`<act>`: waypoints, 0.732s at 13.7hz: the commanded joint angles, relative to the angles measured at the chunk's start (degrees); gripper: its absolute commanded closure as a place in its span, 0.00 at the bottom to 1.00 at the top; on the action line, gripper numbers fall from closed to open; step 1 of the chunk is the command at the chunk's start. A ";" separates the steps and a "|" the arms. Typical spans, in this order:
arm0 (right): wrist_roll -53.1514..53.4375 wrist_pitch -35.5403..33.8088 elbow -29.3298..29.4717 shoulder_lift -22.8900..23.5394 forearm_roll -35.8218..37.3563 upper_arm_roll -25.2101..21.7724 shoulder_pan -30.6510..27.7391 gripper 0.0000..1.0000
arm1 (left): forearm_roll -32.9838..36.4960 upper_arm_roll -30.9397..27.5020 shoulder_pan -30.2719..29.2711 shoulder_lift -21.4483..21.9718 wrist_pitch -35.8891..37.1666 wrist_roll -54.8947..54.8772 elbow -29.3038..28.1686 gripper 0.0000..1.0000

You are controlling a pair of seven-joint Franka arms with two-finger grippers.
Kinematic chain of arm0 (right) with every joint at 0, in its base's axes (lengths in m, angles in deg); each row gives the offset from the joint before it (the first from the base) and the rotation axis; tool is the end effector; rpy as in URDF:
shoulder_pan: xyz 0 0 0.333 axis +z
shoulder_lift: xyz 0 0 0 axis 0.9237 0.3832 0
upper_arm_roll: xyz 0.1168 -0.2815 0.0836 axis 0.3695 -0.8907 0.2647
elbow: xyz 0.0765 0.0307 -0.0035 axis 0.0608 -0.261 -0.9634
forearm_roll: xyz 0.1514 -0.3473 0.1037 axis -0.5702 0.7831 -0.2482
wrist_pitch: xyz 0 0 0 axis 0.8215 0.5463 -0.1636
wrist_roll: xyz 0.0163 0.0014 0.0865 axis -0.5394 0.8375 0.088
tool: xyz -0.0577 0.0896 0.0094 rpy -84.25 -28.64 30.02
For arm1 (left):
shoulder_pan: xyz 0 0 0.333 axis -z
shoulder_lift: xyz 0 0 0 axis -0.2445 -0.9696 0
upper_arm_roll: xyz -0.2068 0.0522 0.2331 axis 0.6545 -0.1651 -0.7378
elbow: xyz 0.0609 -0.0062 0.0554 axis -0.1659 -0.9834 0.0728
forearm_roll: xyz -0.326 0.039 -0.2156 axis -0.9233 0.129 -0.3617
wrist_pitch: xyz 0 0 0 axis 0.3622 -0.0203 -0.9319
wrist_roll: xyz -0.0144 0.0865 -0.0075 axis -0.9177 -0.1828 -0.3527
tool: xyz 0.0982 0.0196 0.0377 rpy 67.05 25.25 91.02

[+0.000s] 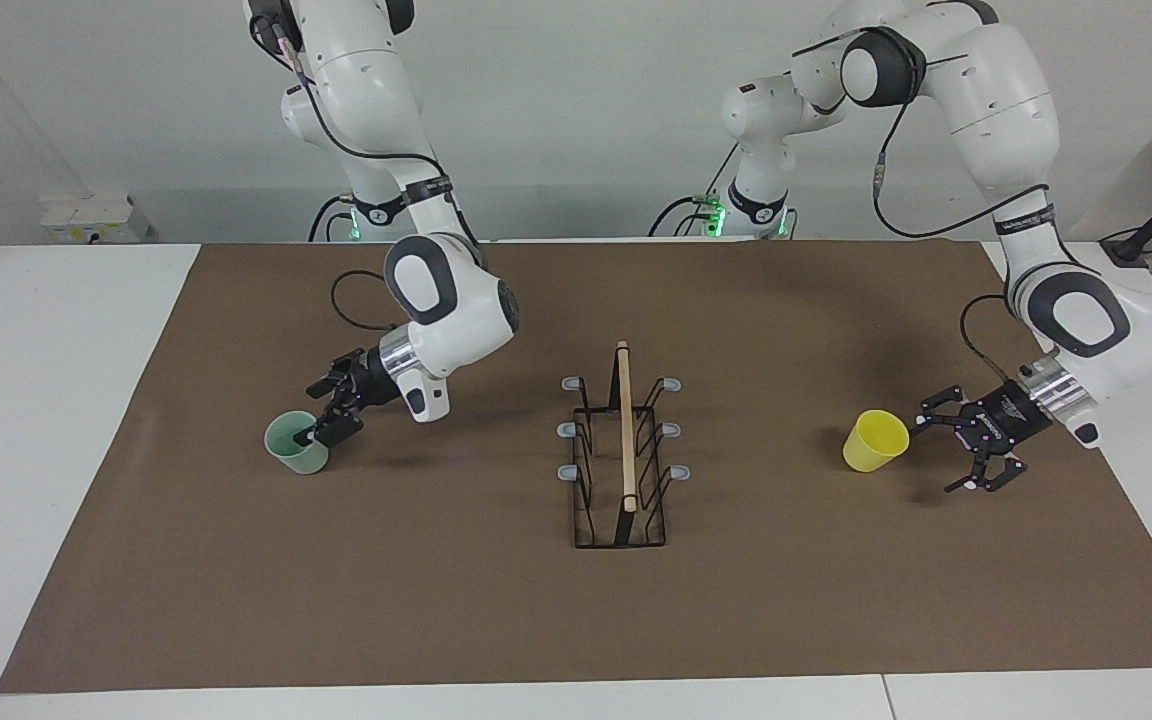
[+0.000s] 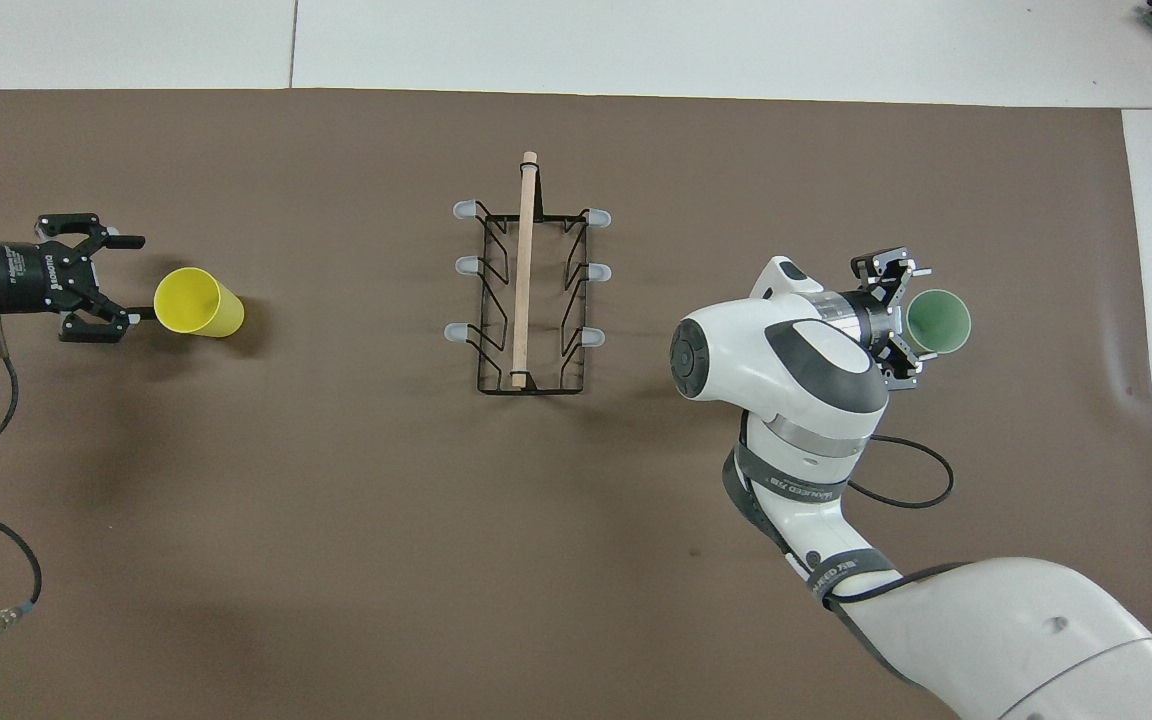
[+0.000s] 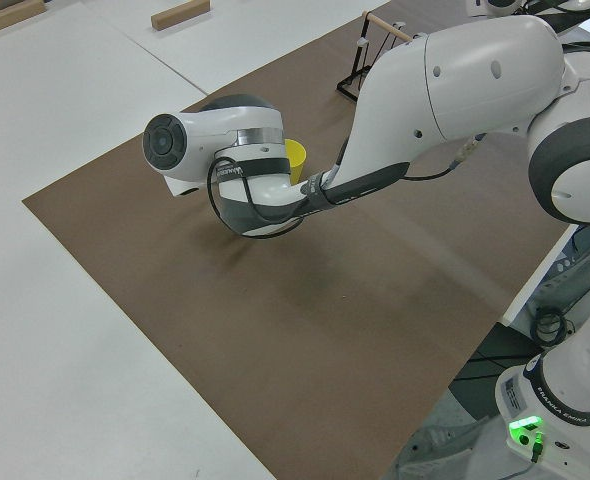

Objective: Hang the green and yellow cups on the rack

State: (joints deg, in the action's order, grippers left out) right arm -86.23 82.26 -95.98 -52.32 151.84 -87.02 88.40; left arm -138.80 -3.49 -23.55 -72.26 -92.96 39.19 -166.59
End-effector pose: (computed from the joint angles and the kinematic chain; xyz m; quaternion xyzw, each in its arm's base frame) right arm 0.5842 0.1442 0.3031 0.6053 0.5961 -0.2670 0.4551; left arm 0.6405 0.1503 0.2934 0.5450 0.7450 -0.2424 0.2985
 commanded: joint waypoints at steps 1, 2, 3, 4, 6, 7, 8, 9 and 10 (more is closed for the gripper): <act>-1.41 1.32 0.63 2.71 3.15 0.06 -0.71 0.00 | -6.42 0.02 0.34 5.27 -2.65 -4.75 -9.42 0.00; -1.50 2.28 0.28 2.98 3.60 0.06 -0.98 0.00 | -6.96 0.02 0.08 6.50 -2.83 -6.43 -11.87 0.00; -1.93 2.99 -0.33 3.16 3.69 0.06 -1.15 0.00 | -8.88 0.02 0.08 6.77 -2.65 -7.75 -13.03 0.00; -2.20 3.78 -1.12 3.07 3.69 0.06 -1.59 0.00 | -9.95 0.02 0.43 7.12 -3.00 -8.81 -14.09 0.00; -2.20 4.22 -1.83 3.07 3.60 0.06 -1.60 0.00 | -10.74 0.10 0.87 7.47 -5.28 -9.78 -16.02 0.00; -2.20 4.22 -1.83 3.07 3.60 0.14 -1.60 0.00 | -11.79 0.02 1.39 7.56 -5.81 -10.14 -16.81 0.00; -2.11 4.22 -1.92 3.07 3.60 0.14 -1.60 0.00 | -12.59 0.02 1.66 8.35 -6.34 -12.23 -19.26 0.00; -2.11 4.75 -2.09 3.07 3.60 0.14 -1.68 0.00 | -15.20 0.02 1.66 8.96 -6.60 -14.25 -21.11 0.00; -1.50 5.10 -2.44 3.07 3.34 0.14 -2.03 0.00 | -16.45 0.02 2.53 8.97 -7.56 -14.62 -21.39 0.00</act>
State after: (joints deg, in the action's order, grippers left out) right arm -86.94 85.46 -97.16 -48.76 153.83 -87.35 87.74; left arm -152.04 -3.05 -22.81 -66.26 -97.59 27.02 -183.45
